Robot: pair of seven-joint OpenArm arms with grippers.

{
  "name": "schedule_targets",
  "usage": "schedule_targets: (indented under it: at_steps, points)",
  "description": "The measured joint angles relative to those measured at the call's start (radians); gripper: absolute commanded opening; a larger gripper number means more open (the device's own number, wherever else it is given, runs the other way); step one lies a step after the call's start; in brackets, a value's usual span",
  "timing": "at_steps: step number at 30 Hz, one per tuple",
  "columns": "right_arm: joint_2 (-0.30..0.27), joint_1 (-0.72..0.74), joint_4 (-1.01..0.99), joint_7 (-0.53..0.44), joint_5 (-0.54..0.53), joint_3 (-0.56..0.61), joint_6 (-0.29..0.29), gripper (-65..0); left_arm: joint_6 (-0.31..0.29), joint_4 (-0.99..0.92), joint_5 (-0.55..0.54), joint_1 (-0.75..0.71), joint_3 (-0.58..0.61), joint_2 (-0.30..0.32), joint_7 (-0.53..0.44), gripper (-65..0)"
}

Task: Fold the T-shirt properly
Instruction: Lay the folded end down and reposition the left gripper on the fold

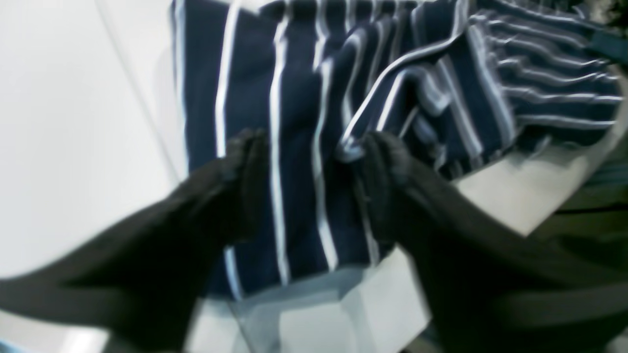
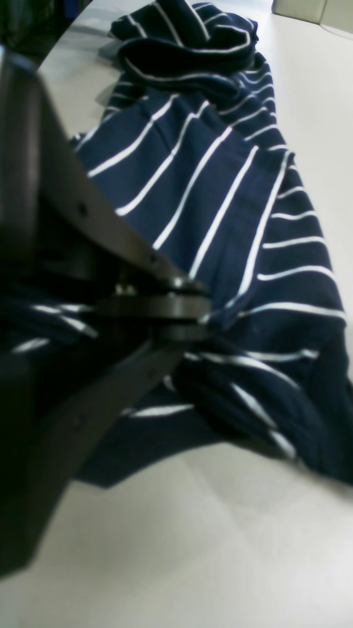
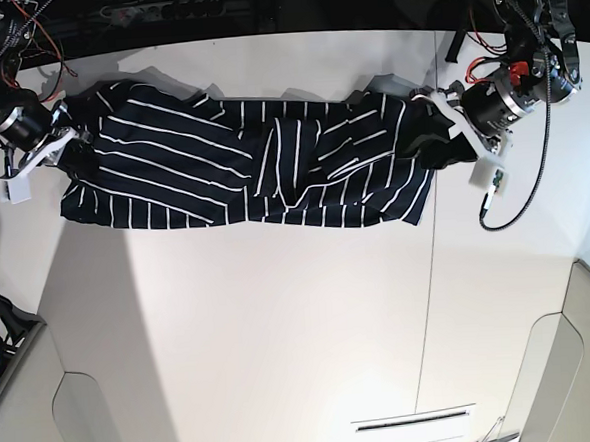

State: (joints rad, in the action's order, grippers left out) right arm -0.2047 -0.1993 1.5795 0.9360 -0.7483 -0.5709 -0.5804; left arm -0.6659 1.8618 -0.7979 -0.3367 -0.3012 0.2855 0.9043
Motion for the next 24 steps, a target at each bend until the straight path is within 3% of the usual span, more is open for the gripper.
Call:
schedule_targets:
  at_steps: [3, 10, 15, 24]
  points:
    - [0.0, 0.0, 0.0, 0.0, -0.002, 0.0, 0.0, -65.0, 0.0, 0.0, 0.027, -0.018, -0.001, 0.0, -0.023, -46.7]
    - [0.0, 0.0, 0.0, 0.0, -0.048, 0.0, 0.0, -65.0, 0.0, 0.0, 0.062, -0.017, 0.027, -0.043, -0.021, -50.4]
    - [0.0, 0.0, 0.0, 0.0, -0.048, 0.0, 0.0, -65.0, 0.003, 0.0, 0.157, -0.018, 0.142, -0.078, -0.034, -50.6]
    - [0.0, 0.0, 0.0, 0.0, -0.048, 0.0, 0.0, -65.0, 0.003, 0.0, 0.157, -0.018, 0.382, -0.077, -0.052, -50.6]
